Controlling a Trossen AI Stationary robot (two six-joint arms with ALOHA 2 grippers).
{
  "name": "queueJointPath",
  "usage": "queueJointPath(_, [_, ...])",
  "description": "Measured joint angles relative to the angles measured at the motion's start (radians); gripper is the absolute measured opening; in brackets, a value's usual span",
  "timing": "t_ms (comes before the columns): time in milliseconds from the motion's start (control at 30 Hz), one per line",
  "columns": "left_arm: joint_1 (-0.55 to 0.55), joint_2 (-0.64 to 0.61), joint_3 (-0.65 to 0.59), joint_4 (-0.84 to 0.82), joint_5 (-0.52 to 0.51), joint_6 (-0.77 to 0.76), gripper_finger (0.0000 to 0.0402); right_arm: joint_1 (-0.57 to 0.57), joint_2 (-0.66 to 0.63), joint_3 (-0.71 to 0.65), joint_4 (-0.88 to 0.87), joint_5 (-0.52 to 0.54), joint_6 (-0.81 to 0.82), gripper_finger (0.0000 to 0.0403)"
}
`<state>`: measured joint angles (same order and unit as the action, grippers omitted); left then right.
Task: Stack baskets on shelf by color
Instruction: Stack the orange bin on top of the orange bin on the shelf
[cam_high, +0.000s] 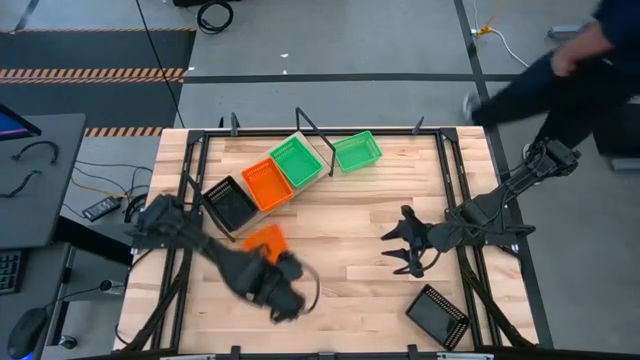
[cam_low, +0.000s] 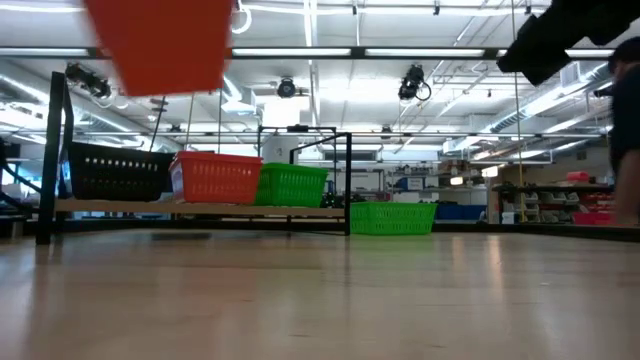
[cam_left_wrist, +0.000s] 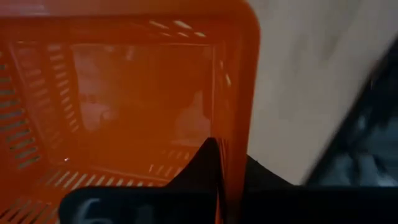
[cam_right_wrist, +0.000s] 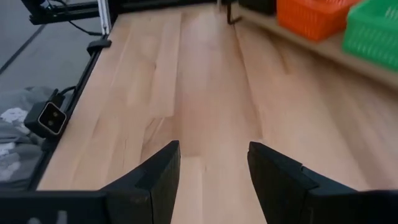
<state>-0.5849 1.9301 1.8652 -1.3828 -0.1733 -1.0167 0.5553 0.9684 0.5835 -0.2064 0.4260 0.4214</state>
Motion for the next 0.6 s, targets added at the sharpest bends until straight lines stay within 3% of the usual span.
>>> queueJointPath(200, [0.167, -0.001, 0.165, -0.148, -0.121, 0.219, 0.0002, -0.026, -0.019, 0.0, 0.086, 0.046, -0.165, 0.0194])
queueJointPath(600, [0.468, 0.001, 0.124, -0.189, -0.042, 0.573, 0.0001, -0.048, -0.097, 0.001, 0.048, 0.163, -0.239, 0.0194])
